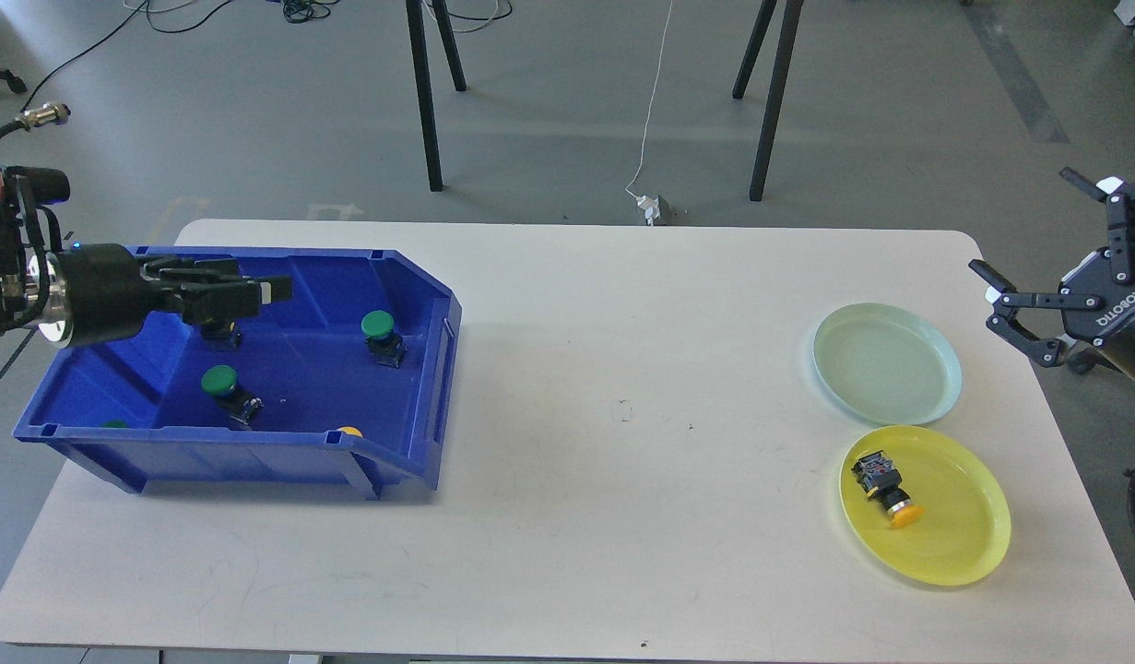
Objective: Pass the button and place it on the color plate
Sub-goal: 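Lower the left gripper into the bin and grasp another yellow button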
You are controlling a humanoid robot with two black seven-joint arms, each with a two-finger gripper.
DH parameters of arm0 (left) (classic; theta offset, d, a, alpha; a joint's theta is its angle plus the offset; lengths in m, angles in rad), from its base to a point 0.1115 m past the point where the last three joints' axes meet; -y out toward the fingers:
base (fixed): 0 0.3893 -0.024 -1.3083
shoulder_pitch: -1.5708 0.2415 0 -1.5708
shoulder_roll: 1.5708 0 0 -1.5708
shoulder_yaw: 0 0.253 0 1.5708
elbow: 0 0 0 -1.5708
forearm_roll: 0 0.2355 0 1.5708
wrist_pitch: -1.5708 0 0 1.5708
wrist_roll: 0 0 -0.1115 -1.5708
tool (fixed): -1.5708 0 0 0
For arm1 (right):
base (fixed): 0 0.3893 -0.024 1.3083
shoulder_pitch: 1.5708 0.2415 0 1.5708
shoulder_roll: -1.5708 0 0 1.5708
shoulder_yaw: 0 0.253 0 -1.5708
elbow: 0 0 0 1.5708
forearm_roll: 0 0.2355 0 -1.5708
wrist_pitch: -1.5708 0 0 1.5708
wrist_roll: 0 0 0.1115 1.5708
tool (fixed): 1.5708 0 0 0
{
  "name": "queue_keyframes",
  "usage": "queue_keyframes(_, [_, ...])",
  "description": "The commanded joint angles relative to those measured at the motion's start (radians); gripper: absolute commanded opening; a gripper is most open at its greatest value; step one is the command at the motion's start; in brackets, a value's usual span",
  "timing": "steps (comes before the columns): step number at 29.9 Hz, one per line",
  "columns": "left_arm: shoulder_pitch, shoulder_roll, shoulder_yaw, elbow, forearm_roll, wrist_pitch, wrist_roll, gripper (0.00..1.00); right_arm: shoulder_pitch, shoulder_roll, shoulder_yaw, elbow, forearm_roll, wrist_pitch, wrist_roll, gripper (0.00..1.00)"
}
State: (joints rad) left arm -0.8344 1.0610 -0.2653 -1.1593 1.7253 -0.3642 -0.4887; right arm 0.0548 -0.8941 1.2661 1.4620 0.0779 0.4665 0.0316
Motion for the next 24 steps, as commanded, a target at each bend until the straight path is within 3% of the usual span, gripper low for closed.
queue_keyframes(1, [0.0,-0.01,0.044,0.044,0.042,-0.002,0.0,0.9,-0.009,0.004,-0.001,0.0,0.0,0.007,0.001,0.99])
queue_keyframes(11, [0.0,-0.153,0.11,0.254,0.045,0.004,0.0,0.9,-0.026,0.004,0.006,0.0,0.0,0.022,0.002,0.99])
queue_keyframes(24, [0.026,-0.256,0.112,0.374,0.043,0.007,0.0,0.9,-0.053,0.004,0.007,0.001,0.0,0.022,0.004,0.99])
